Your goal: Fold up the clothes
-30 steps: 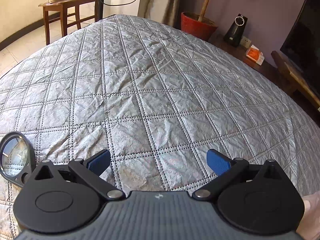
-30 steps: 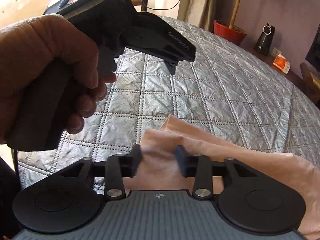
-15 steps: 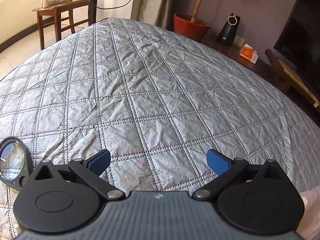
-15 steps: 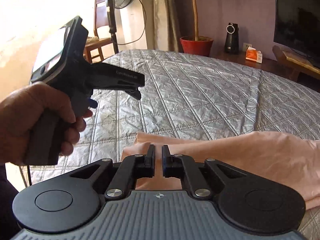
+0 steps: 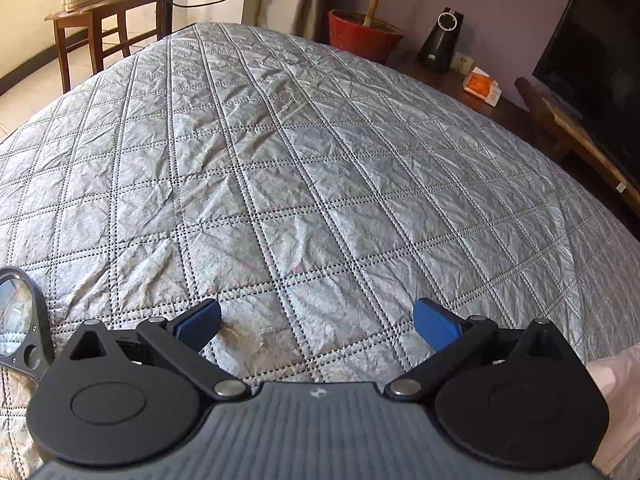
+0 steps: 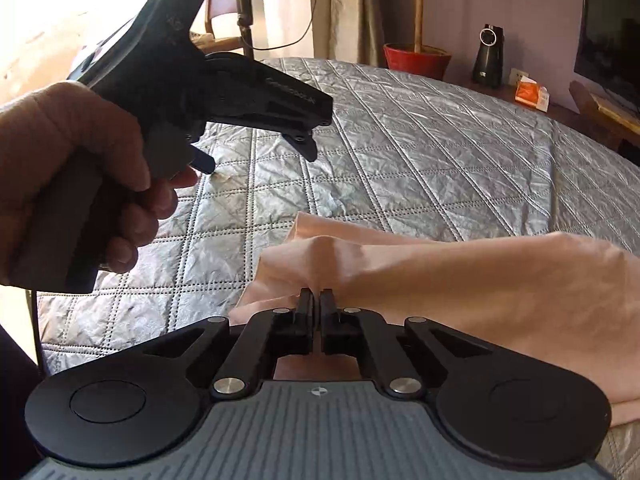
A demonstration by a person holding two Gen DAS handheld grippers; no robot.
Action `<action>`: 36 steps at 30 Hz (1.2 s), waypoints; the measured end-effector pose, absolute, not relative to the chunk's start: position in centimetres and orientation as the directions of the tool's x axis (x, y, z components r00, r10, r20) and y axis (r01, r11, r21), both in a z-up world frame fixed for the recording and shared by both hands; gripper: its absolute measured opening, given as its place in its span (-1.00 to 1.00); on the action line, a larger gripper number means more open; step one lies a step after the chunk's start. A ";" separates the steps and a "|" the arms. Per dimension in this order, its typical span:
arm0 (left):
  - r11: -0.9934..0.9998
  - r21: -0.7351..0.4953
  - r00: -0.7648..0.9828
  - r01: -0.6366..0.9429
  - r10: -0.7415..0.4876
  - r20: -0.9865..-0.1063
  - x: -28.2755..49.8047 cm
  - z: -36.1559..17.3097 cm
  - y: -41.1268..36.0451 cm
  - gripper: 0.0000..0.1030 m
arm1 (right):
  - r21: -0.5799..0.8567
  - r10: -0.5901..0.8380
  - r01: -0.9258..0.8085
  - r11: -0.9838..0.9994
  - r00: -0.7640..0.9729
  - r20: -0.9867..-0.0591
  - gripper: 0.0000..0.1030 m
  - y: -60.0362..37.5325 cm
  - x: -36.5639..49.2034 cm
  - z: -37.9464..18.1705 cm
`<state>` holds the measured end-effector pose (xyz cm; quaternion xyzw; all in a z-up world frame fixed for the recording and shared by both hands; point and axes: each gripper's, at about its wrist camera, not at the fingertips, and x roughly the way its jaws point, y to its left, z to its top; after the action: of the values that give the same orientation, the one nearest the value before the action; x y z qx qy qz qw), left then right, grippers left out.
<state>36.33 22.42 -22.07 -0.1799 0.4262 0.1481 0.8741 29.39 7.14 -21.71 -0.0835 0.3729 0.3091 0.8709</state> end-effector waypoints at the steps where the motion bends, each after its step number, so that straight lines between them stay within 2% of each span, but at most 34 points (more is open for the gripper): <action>1: 0.891 -0.189 0.590 -0.413 0.104 -0.800 36.3 -22.1 22.4 0.98 | 0.091 0.482 -0.602 0.794 0.532 -0.696 -0.94 6.6 29.1 -21.4; 6: 0.887 -0.236 0.594 -0.397 0.053 -0.803 35.7 -21.9 22.3 0.98 | 0.153 0.526 -0.592 0.791 0.531 -0.665 -0.94 4.1 27.9 -19.8; 13: 0.876 -0.351 0.611 -0.331 -0.085 -0.787 35.2 -22.0 22.2 0.98 | 0.156 0.506 -0.547 0.822 0.578 -0.640 -0.91 2.3 27.2 -19.3; 16: 0.891 -0.320 0.652 -0.323 -0.036 -0.757 34.7 -21.1 21.8 0.98 | 0.197 0.483 -0.477 0.856 0.606 -0.632 -0.83 1.6 28.3 -19.6; 18: 0.903 -0.295 0.678 -0.312 -0.006 -0.735 34.5 -20.5 21.4 0.98 | 0.217 0.468 -0.436 0.873 0.624 -0.626 -0.67 1.3 28.9 -19.6; 19: 0.905 -0.296 0.686 -0.306 -0.006 -0.727 34.5 -20.4 21.2 0.98 | 0.228 0.458 -0.411 0.883 0.642 -0.615 -0.48 1.0 29.2 -19.5; 20: 0.906 -0.298 0.694 -0.300 -0.007 -0.720 34.4 -20.2 21.1 0.98 | 0.241 0.451 -0.387 0.890 0.666 -0.594 -0.01 0.7 29.3 -19.2; 21: 0.907 -0.306 0.704 -0.290 -0.015 -0.710 34.4 -20.0 21.0 0.98 | 0.258 0.445 -0.364 0.895 0.699 -0.560 0.77 0.2 29.5 -18.8; 22: 0.907 -0.314 0.714 -0.280 -0.022 -0.700 34.4 -19.8 20.8 0.98 | 0.253 0.429 -0.346 0.903 0.729 -0.533 1.00 0.0 29.8 -18.4; 27: 0.900 -0.321 0.767 -0.294 0.022 -0.641 34.0 -18.6 20.4 0.98 | 0.156 0.306 -0.263 0.952 0.825 -0.475 0.99 0.7 33.6 -17.5; 32: 0.905 -0.330 0.818 -0.269 0.033 -0.575 34.0 -17.1 19.4 0.98 | 0.106 0.223 -0.200 0.974 0.773 -0.594 0.99 2.4 38.2 -20.7; 36: 0.931 -0.289 0.857 -0.223 0.046 -0.513 33.3 -16.2 17.9 0.99 | 0.053 0.131 -0.132 0.990 0.705 -0.697 0.99 3.8 40.5 -23.8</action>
<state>33.30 17.91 -16.23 -0.1715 0.2580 0.0707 0.9482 40.55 3.82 -23.76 -0.0005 0.3775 0.0714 0.9233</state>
